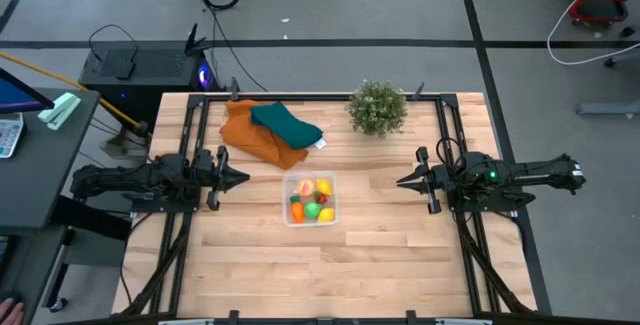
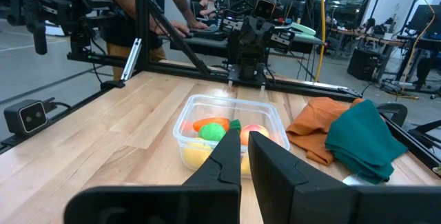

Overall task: Pick and placing Produce into tupperware
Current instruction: Return to Home Position

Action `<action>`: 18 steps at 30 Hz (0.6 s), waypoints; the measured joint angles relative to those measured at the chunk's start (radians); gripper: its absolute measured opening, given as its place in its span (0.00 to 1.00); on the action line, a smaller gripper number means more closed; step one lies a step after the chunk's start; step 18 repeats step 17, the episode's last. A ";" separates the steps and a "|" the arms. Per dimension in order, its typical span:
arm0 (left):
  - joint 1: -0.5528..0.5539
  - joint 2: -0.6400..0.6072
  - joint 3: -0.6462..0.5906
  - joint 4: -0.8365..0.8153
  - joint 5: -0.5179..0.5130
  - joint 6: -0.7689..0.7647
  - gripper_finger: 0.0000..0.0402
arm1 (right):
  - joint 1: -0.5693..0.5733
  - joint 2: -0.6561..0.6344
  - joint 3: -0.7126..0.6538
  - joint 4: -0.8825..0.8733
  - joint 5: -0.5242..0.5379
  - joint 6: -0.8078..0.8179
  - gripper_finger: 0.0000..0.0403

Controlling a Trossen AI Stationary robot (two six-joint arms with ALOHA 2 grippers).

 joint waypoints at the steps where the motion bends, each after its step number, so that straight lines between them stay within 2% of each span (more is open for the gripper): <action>1: 0.000 0.000 0.000 0.000 0.000 0.000 0.06 | 0.000 0.000 0.000 0.000 0.000 0.000 0.00; 10: 0.000 0.000 0.000 0.000 0.000 0.000 0.09 | 0.000 0.000 0.000 0.000 0.000 0.000 0.00; 18: 0.000 0.000 0.000 0.000 0.000 0.000 0.07 | 0.000 0.000 0.000 0.000 0.000 0.000 0.00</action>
